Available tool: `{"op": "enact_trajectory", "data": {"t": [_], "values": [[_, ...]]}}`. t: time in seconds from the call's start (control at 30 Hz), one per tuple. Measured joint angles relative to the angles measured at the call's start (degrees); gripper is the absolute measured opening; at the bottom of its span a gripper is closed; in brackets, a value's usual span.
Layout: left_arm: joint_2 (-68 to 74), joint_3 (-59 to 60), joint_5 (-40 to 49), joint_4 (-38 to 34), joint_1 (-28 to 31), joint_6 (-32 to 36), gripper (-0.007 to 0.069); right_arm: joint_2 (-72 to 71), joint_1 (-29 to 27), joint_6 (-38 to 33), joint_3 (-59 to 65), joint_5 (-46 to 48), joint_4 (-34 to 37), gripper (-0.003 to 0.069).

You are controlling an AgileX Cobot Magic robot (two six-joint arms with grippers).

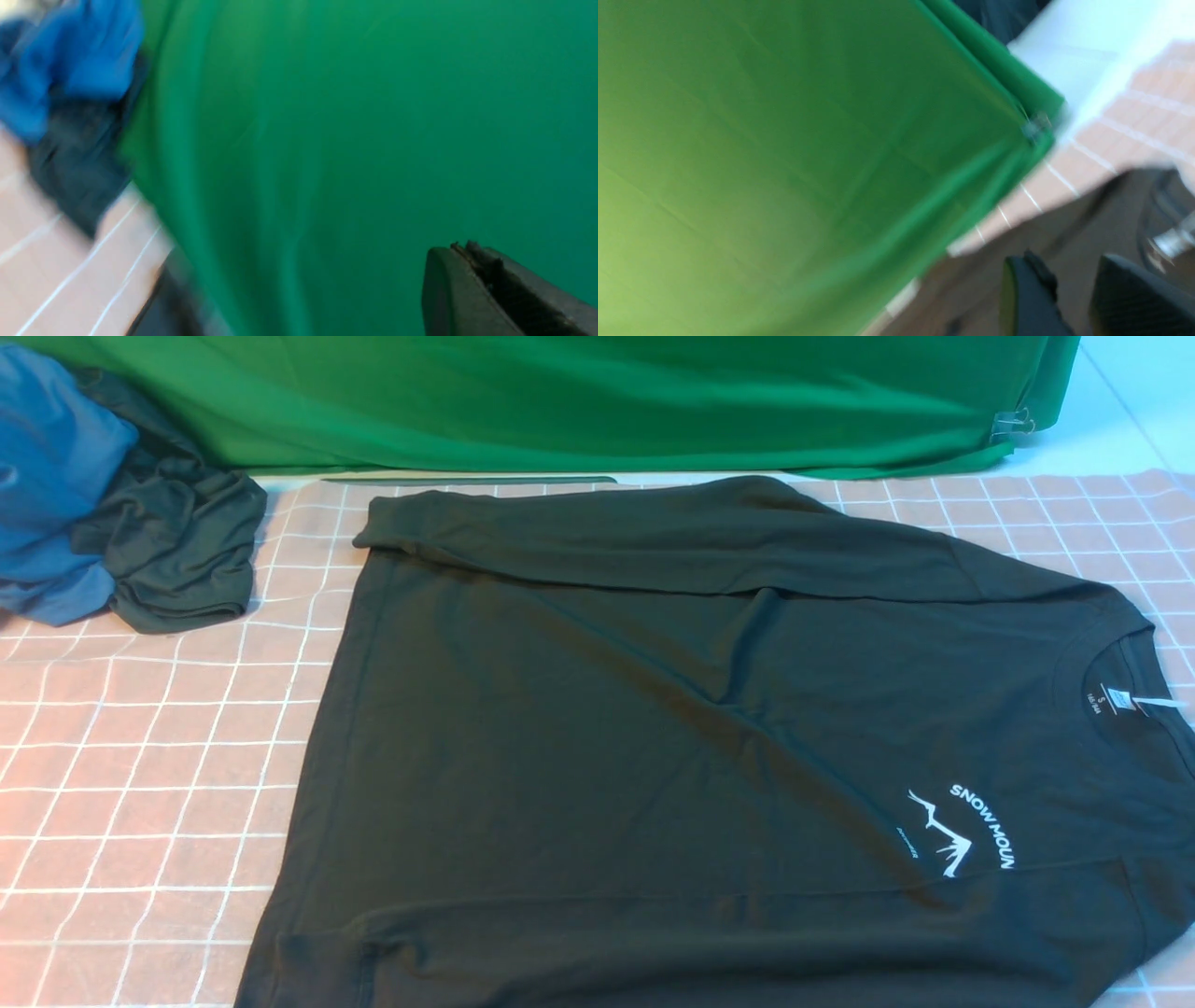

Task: Fold a long-sleeved shirt over a pink coffee tablecloth.
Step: 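Grasp the left edge of the dark T-shirt lying flat on the table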

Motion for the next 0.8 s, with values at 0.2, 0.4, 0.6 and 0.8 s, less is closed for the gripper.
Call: {"op": "enact_trajectory", "data": {"t": [0.2, 0.4, 0.6, 0.8], "values": [[1.0, -12.4, 10.0, 10.4, 0.0, -7.8, 0.0015, 1.4, 2.8, -6.0, -10.8, 4.3, -4.2, 0.0117], [20.5, -33.6, 51.0, 12.8, 0.0, 3.1, 0.0015, 15.9, 8.8, -29.2, -33.5, 23.3, -7.0, 0.0039], [44.3, -41.1, 75.2, 5.3, 0.0, 20.9, 0.0015, 34.2, 10.5, -36.5, -44.8, 43.4, -7.1, 0.0039], [63.2, -40.1, 74.0, 7.9, 0.0, 26.6, 0.0013, 45.0, 10.5, -38.3, -45.3, 50.7, -7.4, 0.0039]]}}
